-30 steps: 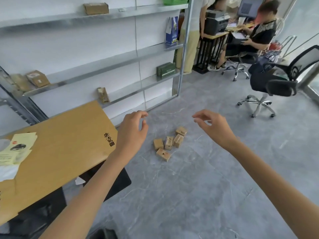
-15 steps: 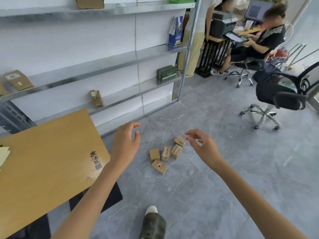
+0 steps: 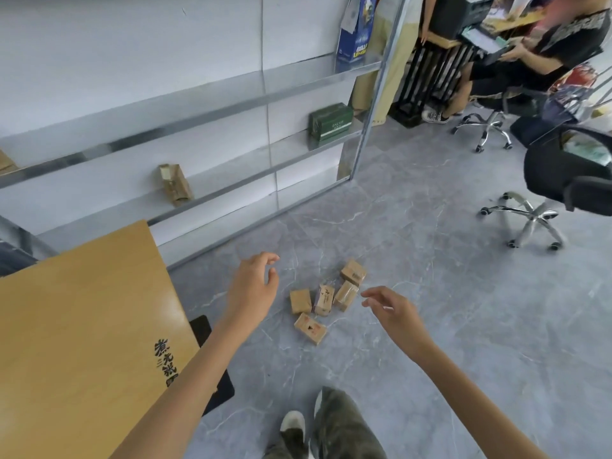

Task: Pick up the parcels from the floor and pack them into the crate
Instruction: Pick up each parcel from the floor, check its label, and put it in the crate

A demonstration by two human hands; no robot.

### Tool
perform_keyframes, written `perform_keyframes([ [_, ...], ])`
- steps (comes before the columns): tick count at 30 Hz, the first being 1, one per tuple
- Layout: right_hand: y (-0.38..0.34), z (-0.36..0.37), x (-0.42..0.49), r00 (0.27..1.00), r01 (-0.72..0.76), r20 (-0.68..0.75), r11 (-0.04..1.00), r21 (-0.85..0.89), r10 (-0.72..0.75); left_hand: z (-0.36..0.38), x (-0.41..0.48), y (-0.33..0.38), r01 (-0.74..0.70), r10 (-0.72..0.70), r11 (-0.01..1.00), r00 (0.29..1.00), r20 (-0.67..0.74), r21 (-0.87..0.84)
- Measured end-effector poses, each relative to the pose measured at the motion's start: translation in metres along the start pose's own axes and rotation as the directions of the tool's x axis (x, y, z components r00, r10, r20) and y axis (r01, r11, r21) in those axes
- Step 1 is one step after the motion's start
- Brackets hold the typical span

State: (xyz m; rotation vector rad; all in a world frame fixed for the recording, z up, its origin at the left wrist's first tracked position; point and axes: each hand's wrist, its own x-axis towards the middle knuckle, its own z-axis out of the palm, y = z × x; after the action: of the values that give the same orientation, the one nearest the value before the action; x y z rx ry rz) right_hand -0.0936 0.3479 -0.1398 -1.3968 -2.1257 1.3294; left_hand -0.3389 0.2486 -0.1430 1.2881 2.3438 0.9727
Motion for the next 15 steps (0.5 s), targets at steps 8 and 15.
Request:
perform_keyframes([
  [8,0.042,0.007,0.144,0.983,-0.159,0.092,0.987,-0.037,0.161,0.071,0.129,-0.025,0.174,-0.171,0.984,0.984,0.047,-0.044],
  [15,0.118,0.073,0.284,0.926,-0.296,0.217,0.951,-0.092,0.309,0.173,0.208,-0.104,0.412,-0.392,0.906,0.903,0.176,-0.096],
])
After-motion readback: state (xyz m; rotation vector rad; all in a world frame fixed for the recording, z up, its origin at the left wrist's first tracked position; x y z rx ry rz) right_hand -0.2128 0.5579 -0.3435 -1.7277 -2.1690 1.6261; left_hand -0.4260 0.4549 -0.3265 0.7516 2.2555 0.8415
